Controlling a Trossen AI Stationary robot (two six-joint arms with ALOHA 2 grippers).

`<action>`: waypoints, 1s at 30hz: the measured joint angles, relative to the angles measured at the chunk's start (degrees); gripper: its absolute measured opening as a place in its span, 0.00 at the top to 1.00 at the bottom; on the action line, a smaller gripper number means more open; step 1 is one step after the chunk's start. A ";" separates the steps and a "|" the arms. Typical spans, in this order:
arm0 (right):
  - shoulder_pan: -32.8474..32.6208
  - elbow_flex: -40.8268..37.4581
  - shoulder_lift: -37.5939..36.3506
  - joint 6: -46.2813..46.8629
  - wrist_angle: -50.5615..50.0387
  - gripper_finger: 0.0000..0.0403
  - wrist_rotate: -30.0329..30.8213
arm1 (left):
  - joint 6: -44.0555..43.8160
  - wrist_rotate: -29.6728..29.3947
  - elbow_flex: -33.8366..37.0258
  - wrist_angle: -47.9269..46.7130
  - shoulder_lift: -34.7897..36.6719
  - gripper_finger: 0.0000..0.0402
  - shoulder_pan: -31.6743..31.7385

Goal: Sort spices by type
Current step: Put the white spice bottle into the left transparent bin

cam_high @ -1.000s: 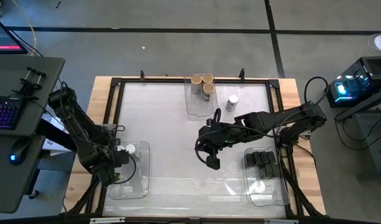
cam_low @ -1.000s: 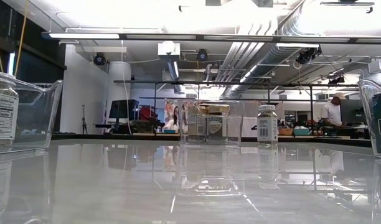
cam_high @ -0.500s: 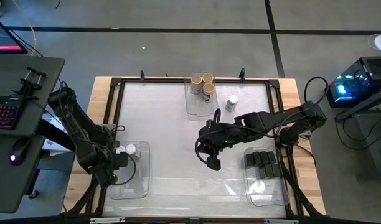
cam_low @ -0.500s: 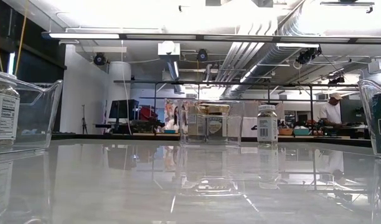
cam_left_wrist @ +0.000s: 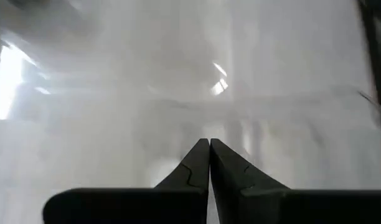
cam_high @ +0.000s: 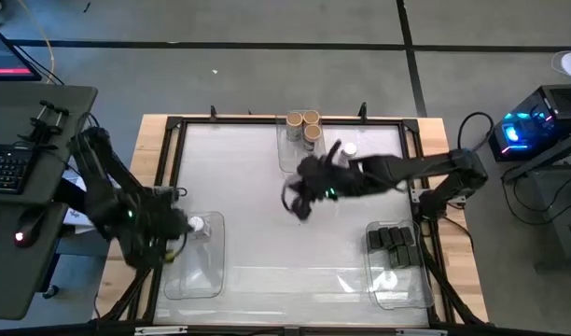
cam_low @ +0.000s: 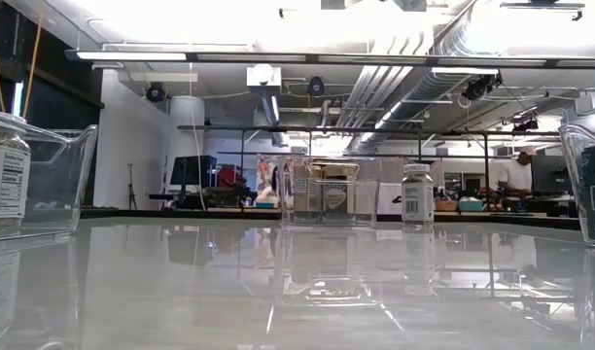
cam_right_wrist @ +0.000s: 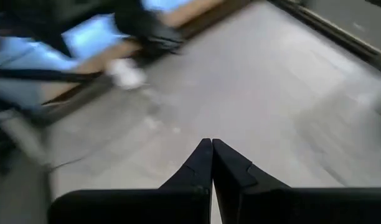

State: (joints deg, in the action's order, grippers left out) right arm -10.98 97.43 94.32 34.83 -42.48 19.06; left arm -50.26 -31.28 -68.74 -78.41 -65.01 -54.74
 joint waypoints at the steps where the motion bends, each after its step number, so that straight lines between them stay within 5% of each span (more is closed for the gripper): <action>1: 1.71 -0.01 0.00 1.04 -1.73 1.00 0.33 | 1.94 -2.12 0.04 -0.24 1.44 1.00 1.55; 7: 15.07 -0.01 -0.38 -2.11 -16.31 1.00 -4.66 | 15.99 -11.98 6.32 14.48 13.59 1.00 15.63; 14: 30.49 -0.45 -1.17 -12.69 -22.88 1.00 -14.06 | 24.36 1.29 24.93 59.23 25.26 1.00 30.16; 20: 37.94 -10.71 -2.98 -24.83 -22.99 1.00 -21.86 | 20.12 0.75 35.98 85.21 22.95 1.00 35.20; 30: 49.41 -30.72 -13.55 -29.33 -11.49 1.00 -22.84 | 19.42 -3.17 31.49 88.68 17.90 1.00 44.31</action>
State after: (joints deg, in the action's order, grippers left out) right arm 38.43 66.71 80.77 5.50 -53.96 -3.78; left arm -30.84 -34.45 -37.26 10.26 -47.11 -10.42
